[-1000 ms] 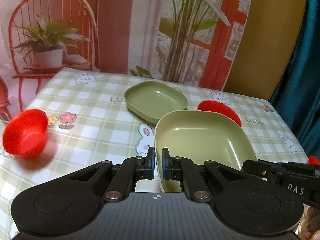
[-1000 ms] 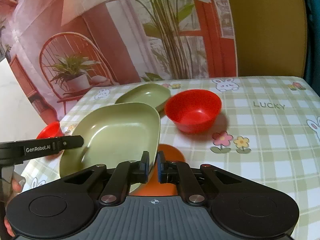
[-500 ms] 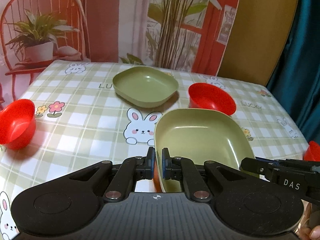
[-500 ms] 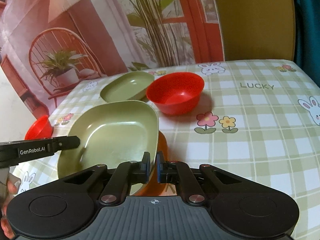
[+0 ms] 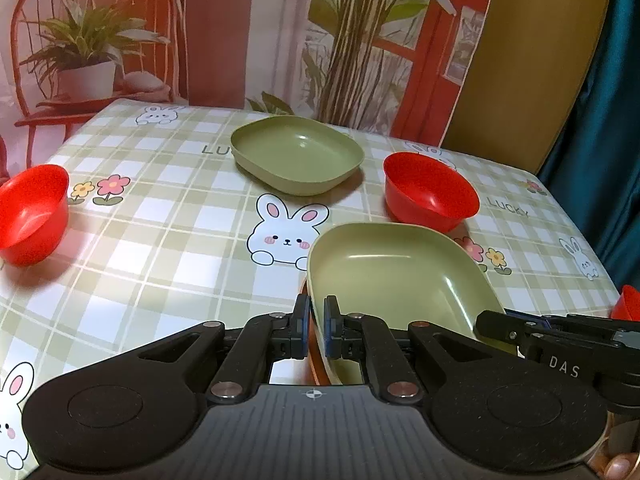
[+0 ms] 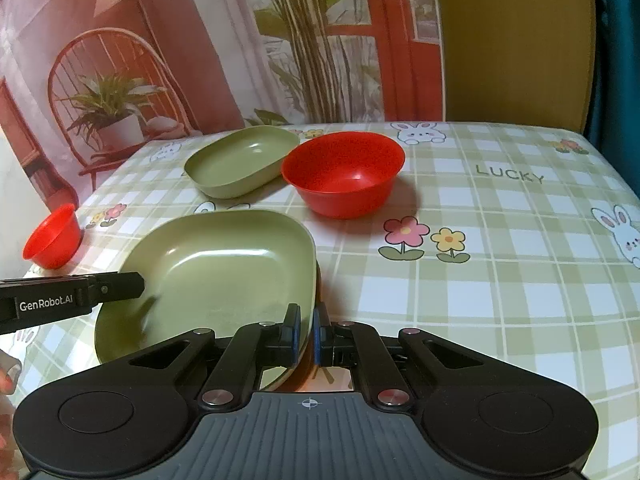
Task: Organize plates and bowls
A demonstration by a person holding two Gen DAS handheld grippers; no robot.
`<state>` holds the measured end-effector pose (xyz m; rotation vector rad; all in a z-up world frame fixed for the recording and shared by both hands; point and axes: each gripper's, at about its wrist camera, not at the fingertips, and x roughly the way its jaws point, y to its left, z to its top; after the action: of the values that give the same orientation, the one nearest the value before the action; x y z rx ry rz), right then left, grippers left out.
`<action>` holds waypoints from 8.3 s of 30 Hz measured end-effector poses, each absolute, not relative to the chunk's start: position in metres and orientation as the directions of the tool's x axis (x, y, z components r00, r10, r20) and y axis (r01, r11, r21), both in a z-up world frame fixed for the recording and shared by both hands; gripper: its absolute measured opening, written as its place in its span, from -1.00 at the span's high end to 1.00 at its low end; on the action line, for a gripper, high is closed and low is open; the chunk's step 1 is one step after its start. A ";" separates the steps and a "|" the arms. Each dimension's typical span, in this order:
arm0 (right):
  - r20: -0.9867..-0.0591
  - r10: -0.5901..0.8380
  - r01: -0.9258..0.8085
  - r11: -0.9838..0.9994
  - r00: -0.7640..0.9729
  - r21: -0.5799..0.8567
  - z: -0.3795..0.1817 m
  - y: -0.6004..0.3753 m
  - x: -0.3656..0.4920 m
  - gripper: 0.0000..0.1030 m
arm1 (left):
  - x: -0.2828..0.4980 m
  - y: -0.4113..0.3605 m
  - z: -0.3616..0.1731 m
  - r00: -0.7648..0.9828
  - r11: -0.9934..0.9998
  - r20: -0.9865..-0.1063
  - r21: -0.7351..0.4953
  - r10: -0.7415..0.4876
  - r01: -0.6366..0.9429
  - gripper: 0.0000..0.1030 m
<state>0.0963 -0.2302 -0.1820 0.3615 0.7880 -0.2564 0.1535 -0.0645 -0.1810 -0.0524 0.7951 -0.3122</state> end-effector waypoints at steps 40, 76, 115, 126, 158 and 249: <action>-0.666 -0.150 0.369 0.908 0.731 0.201 -0.179 -0.232 0.084 0.97 | 0.143 -0.059 -0.189 0.681 0.958 -0.676 -0.152 -0.281 0.244 0.83; -0.497 -0.186 0.326 0.922 0.848 0.211 -0.089 -0.276 0.112 0.71 | 0.158 -0.007 -0.068 0.847 0.950 -0.438 -0.218 -0.300 0.224 0.75; -0.741 0.069 0.293 0.890 0.668 0.348 -0.182 -0.329 0.332 0.52 | 0.376 -0.029 -0.208 0.654 0.958 -0.704 -0.254 -0.275 0.130 0.31; -0.792 0.054 0.301 0.907 0.609 0.294 -0.200 -0.327 0.357 0.52 | 0.381 -0.028 -0.222 0.656 0.945 -0.690 -0.303 -0.307 0.123 0.31; -0.692 0.075 0.257 0.895 0.718 0.364 -0.144 -0.294 0.277 0.87 | 0.282 -0.029 -0.149 0.768 0.962 -0.582 -0.206 -0.267 0.179 0.74; -0.715 0.083 0.328 0.848 0.694 0.417 -0.176 -0.244 0.058 0.80 | 0.191 -0.097 -0.198 0.641 0.931 -0.700 -0.097 -0.315 0.351 0.71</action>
<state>0.0579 -0.2443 -0.1755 0.5565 0.8024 -0.1449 0.1914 -0.0972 -0.1979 0.0489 0.7883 -0.3797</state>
